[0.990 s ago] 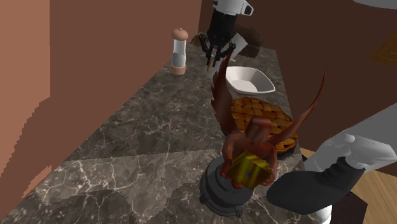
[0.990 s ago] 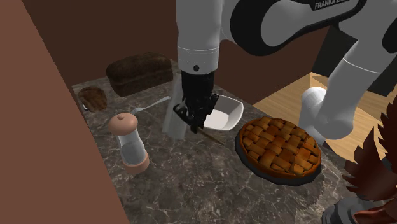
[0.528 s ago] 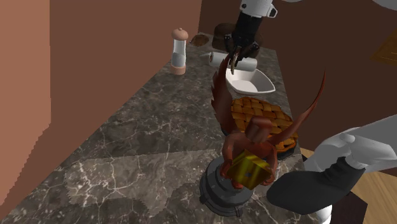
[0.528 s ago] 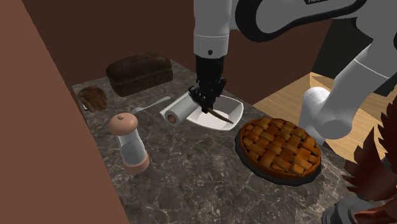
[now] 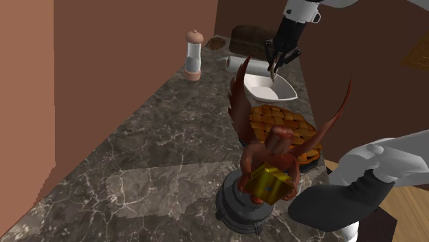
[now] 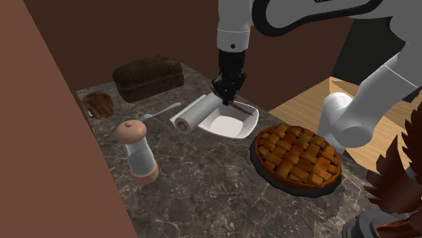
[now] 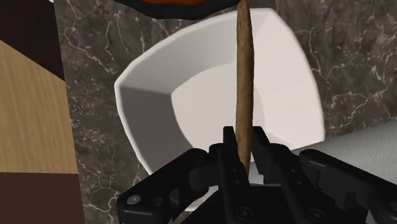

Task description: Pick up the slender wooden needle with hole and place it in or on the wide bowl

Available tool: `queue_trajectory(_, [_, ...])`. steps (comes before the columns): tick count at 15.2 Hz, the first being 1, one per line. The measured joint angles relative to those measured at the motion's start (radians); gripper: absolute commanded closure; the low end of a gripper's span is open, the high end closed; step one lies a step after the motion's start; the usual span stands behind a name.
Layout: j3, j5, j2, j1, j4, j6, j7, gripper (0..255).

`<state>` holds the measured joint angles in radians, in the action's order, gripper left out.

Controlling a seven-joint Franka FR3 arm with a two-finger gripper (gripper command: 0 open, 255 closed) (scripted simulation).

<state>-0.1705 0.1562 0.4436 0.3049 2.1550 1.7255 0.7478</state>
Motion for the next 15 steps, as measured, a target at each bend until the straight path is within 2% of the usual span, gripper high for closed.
queue_trajectory(11, [-0.004,0.008,0.012,-0.002,0.146,0.148,-0.019,255])
queue_trajectory(15, [-0.004,0.008,0.005,-0.003,0.155,0.163,-0.02,255])
